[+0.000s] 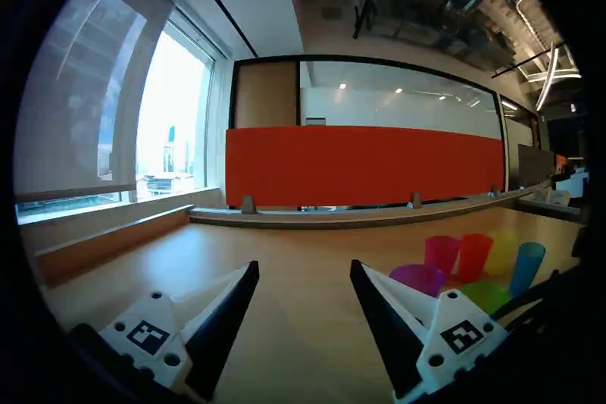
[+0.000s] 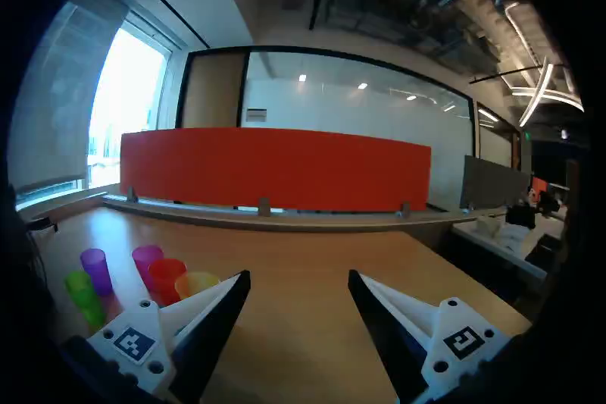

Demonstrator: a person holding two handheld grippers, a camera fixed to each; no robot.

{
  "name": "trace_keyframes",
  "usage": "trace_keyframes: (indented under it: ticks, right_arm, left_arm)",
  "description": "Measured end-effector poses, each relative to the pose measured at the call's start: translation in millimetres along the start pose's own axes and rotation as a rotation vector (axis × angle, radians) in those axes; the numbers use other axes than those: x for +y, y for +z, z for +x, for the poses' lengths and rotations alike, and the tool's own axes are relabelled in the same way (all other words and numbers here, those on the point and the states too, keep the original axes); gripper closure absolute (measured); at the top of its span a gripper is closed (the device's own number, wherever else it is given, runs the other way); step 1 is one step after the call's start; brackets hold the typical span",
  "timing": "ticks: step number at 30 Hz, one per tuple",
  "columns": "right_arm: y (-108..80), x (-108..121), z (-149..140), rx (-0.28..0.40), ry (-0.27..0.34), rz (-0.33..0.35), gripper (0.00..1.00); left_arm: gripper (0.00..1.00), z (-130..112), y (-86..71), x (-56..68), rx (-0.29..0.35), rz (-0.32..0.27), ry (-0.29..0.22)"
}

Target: Pour water

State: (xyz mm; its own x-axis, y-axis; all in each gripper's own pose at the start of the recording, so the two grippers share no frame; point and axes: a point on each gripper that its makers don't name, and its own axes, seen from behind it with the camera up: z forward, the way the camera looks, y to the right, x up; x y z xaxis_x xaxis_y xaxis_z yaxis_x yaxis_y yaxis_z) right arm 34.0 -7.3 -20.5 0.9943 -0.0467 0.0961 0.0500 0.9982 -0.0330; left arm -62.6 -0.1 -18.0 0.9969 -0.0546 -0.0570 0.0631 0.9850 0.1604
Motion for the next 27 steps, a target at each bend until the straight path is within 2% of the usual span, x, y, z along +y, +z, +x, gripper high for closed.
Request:
trace_keyframes:
  ticks: [15,27]
  right_arm:
    - [-0.3,0,5,0.05,0.024,0.037,0.0]
    - [0.0,-12,18,0.128,-0.013,0.091,0.0]
  left_arm:
    - [0.09,0,-0.9,0.4,0.0,0.0,0.001]
    - [0.1,-1,-1.5,0.7,0.0,0.0,0.001]
